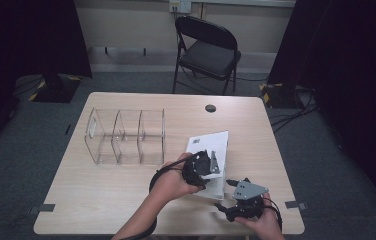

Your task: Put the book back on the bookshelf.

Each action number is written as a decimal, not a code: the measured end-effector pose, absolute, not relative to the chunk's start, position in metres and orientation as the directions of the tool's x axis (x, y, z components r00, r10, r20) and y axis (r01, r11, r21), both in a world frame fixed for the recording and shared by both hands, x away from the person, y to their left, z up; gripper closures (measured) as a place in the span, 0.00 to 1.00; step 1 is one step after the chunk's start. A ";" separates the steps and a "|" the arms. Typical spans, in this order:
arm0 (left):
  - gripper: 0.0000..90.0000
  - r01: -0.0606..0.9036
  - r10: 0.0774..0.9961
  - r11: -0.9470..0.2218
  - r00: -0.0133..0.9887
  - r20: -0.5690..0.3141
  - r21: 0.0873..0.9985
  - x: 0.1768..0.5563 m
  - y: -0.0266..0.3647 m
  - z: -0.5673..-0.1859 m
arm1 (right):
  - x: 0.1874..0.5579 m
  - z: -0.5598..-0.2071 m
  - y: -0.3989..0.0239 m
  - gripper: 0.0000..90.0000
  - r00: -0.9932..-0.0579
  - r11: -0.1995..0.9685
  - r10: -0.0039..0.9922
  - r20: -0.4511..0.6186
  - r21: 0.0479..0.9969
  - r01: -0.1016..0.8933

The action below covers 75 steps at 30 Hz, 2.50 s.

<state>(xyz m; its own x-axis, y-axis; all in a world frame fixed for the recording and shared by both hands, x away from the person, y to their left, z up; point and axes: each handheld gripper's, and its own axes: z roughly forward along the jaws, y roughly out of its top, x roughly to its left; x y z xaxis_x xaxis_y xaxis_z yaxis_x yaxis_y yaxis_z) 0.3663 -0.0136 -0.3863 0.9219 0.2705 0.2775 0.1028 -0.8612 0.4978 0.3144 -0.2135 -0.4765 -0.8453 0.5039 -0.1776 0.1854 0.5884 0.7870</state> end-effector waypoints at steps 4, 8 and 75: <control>0.55 0.104 0.267 -0.865 0.923 0.276 0.491 0.368 -0.014 -0.385 | 0.314 -0.476 -0.213 0.16 -0.843 0.597 0.500 -0.197 0.784 0.172; 0.55 0.114 0.268 -0.871 0.925 0.268 0.478 0.369 -0.016 -0.383 | 0.315 -0.475 -0.209 0.16 -0.840 0.626 0.484 -0.245 0.768 0.136; 0.20 0.267 0.416 -0.724 0.905 0.093 0.636 0.357 0.055 -0.372 | 0.306 -0.452 -0.187 0.64 -0.809 0.790 0.293 -0.510 0.605 -0.096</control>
<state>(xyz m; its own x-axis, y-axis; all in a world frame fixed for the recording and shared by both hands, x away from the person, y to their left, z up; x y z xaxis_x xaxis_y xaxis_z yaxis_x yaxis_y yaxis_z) 0.3566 0.0554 -0.3718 0.9045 0.4161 0.0933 0.2675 -0.7239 0.6360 0.3058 -0.1869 -0.4517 -0.8086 0.2926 -0.5104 -0.0963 0.7901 0.6054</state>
